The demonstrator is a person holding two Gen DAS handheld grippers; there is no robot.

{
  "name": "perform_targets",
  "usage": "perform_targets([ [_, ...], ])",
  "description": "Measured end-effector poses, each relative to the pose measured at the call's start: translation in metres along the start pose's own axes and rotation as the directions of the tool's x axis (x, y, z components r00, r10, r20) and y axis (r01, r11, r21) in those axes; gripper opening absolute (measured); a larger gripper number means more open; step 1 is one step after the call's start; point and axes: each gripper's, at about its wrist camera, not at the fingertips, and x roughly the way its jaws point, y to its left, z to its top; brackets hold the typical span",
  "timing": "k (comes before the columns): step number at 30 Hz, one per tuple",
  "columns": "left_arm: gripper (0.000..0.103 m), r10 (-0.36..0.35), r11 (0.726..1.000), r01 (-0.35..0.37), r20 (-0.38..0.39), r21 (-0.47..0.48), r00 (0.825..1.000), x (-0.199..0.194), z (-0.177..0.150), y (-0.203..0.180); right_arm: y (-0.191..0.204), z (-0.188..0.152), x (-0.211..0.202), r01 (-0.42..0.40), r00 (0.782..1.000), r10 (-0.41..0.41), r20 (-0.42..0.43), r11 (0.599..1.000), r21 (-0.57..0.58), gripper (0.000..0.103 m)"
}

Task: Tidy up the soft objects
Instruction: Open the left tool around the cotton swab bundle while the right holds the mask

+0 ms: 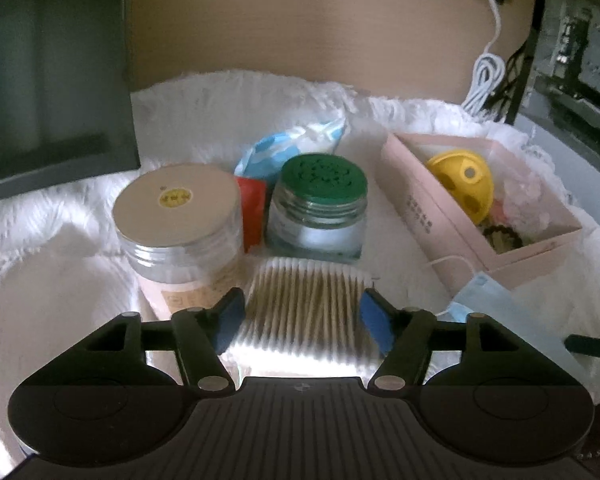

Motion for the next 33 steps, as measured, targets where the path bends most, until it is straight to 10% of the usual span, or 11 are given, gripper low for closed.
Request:
perform_targets([
  [17, 0.076, -0.005, 0.997, 0.004, -0.014, -0.076, 1.000, 0.007, 0.003, 0.003, 0.020, 0.060, 0.014, -0.094, 0.995, 0.089, -0.042, 0.983, -0.156, 0.085],
  [28, 0.076, -0.042, 0.999, 0.042, -0.018, 0.020, 0.999, -0.010, -0.015, -0.019, 0.028, 0.058, 0.023, -0.125, 0.985, 0.104, -0.135, 0.979, -0.163, 0.014],
  [33, 0.074, -0.040, 0.997, 0.041, -0.020, 0.064, 0.999, -0.012, -0.016, -0.028, 0.029, 0.066, -0.006, -0.145, 0.987, 0.129, -0.096, 0.975, -0.170, 0.008],
])
